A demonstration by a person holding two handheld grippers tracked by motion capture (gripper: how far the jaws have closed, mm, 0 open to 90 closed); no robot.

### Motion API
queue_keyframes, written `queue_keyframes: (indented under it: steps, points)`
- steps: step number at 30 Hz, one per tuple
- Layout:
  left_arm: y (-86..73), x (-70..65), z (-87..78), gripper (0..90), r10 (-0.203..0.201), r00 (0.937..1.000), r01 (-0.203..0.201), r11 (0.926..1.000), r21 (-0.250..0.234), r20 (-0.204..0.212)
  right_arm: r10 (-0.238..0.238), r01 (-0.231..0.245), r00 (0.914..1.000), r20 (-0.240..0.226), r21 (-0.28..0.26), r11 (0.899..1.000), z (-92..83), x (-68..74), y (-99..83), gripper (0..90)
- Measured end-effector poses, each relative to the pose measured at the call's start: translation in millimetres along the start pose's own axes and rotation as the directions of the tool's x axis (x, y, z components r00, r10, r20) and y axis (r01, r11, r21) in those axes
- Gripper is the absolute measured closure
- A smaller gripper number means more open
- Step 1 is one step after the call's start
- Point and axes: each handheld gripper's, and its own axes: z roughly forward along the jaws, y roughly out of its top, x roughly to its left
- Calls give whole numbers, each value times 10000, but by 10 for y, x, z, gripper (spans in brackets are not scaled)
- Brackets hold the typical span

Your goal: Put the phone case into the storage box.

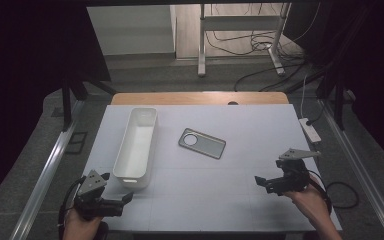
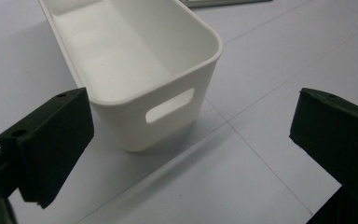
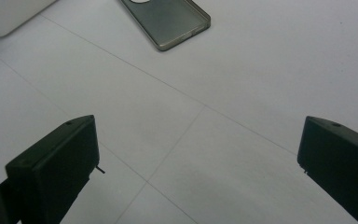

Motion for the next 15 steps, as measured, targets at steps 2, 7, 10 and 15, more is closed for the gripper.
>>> queue_keyframes:
  steps: [2, 7, 10, 15]
  points:
    - [0, 1, -1, 2, -5, 10000, 5, 10000, -12, 3, 5, -6, 10000, -79, -47, 10000, 21, -3, 15, 0]
    - [0, 0, 0, 3, 13, 10000, -13, 10000, -4, 22, -194, 193, 9997, -148, -47, 9998, 67, 0, 64, 0]
    - [1, -6, 2, 3, 60, 10000, -60, 10000, 14, 3, -350, 350, 9994, 16, -33, 9994, 102, 0, 108, 0]
    - [1, -8, 0, 3, 71, 10000, -71, 10000, 17, -10, -506, 506, 9987, 18, 22, 9987, 174, -10, 170, 0]
